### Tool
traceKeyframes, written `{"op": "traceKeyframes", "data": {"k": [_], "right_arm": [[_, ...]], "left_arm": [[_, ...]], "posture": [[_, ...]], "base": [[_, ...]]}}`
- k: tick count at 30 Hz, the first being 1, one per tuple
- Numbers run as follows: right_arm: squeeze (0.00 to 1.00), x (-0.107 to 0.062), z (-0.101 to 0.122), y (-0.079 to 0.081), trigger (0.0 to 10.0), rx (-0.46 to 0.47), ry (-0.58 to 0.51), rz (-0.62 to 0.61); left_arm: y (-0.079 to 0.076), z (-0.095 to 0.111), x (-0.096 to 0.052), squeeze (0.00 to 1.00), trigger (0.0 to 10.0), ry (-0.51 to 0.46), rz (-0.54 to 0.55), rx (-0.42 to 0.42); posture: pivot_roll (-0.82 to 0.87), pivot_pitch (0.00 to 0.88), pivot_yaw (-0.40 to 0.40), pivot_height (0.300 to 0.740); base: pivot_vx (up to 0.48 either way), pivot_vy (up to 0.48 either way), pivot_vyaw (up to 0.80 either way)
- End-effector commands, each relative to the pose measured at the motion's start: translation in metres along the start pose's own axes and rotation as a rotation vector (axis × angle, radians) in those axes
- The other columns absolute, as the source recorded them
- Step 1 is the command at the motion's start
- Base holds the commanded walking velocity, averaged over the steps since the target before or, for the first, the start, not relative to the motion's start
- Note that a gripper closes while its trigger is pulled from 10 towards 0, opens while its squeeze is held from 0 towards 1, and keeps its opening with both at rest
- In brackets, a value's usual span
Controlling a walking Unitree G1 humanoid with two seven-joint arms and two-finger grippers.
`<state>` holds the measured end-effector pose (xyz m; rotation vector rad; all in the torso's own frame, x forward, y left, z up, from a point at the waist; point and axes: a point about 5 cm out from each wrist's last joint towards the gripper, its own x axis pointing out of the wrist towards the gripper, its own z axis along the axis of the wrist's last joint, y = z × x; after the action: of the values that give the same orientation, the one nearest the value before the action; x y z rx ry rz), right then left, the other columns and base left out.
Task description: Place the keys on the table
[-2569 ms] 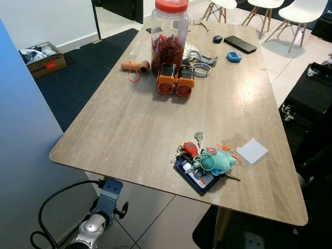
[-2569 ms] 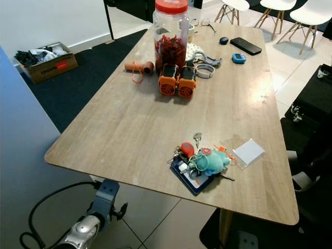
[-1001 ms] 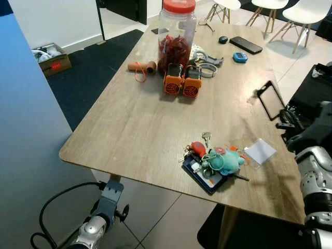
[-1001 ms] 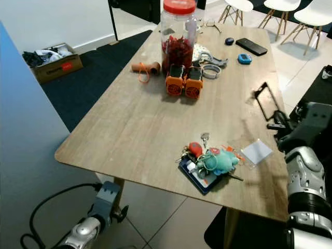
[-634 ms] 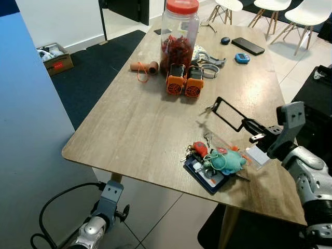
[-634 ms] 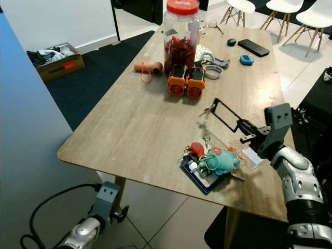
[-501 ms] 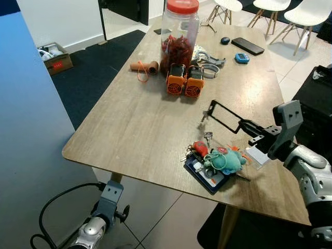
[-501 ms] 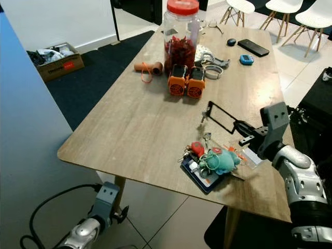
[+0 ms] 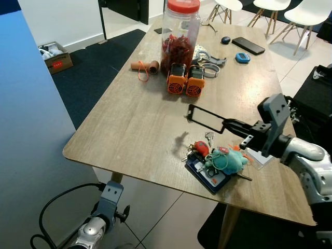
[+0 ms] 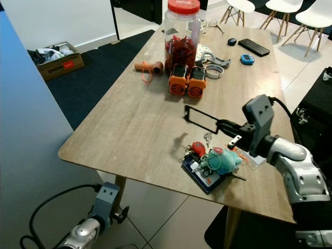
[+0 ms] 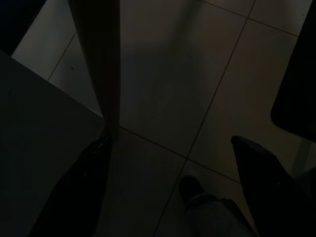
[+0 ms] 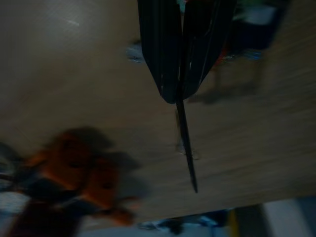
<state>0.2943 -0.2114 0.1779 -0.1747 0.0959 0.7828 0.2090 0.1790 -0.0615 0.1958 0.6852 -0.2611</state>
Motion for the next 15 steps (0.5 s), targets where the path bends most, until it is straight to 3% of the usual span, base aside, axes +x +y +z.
{"op": "traceKeyframes", "data": {"k": [1, 10, 12, 13, 15], "right_arm": [[0.0, 0.008, -0.001, 0.012, 10.0, -0.001, 0.029, 0.073], [0.0, 0.015, -0.007, 0.029, 10.0, 0.029, 0.079, 0.19], [0.08, 0.014, -0.009, 0.034, 10.0, 0.048, 0.108, 0.236], [0.17, 0.013, -0.01, 0.036, 10.0, 0.057, 0.118, 0.248], [0.58, 0.012, -0.011, 0.037, 10.0, 0.074, 0.125, 0.259]], "left_arm": [[-0.001, -0.001, 0.0, 0.0, 10.0, 0.002, -0.003, -0.01], [-0.001, 0.0, 0.0, 0.0, 10.0, 0.001, 0.0, -0.013], [-0.001, 0.0, 0.0, 0.0, 10.0, 0.002, 0.001, -0.014], [-0.001, 0.0, 0.0, 0.0, 10.0, 0.002, 0.001, -0.015], [-0.001, 0.0, 0.001, 0.0, 10.0, 0.002, 0.0, -0.015]], "posture": [[0.06, 0.034, -0.024, 0.74], [0.06, 0.033, -0.027, 0.74], [0.06, 0.033, -0.028, 0.74], [0.06, 0.032, -0.028, 0.74], [0.06, 0.031, -0.027, 0.74]], "base": [[0.0, 0.0, 0.0], [0.0, 0.0, 0.0], [0.0, 0.0, 0.0], [0.0, 0.0, 0.0], [0.0, 0.0, 0.0]]}}
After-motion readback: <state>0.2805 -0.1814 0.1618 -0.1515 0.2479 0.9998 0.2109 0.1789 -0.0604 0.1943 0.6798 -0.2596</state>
